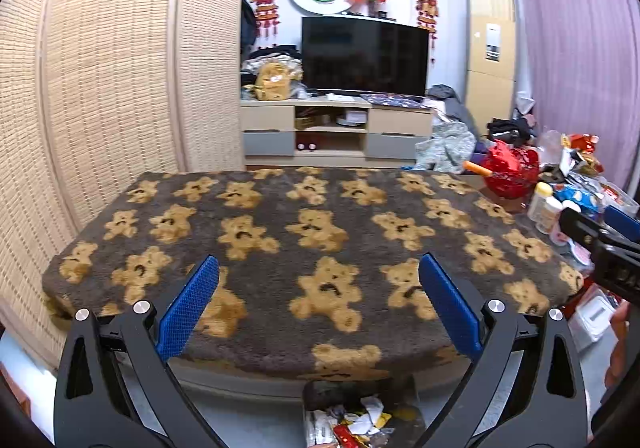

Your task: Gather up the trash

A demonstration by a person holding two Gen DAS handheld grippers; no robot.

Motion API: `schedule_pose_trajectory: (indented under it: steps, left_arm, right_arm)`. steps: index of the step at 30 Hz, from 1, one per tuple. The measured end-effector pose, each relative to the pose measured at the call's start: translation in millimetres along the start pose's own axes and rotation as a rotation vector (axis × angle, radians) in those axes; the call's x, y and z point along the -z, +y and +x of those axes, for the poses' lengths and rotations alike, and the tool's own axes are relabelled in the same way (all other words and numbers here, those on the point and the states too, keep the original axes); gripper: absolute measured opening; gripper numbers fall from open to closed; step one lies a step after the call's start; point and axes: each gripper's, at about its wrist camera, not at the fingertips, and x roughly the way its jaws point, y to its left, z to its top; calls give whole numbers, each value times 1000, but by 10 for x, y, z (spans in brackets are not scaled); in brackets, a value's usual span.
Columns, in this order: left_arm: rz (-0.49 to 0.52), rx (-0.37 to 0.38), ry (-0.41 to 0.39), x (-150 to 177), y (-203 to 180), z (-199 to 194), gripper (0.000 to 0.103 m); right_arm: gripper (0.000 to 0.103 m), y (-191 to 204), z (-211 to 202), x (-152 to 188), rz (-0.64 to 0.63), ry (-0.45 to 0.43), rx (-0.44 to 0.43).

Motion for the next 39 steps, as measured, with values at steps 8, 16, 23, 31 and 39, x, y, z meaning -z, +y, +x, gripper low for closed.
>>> schedule_pose_trajectory:
  steps: [8,16,23,31,39]
  left_arm:
    - [29,13,23,104,-19,103,95]
    - [26,46,17,114,-46,94,95]
    - [9,46,16,124,-36,77,95]
    - [8,54,4,122,-34,38,95]
    - [13,60,7,128,-51,46,95]
  right_arm:
    - [100,93,118,128,-41,7,-11]
    - [100,61,161,177,-47,13,38]
    - [100,42,141,174,-45,3,43]
    - [100,57,116,172,-48,-2,36]
    - [100,60,135,171,-46,3,38]
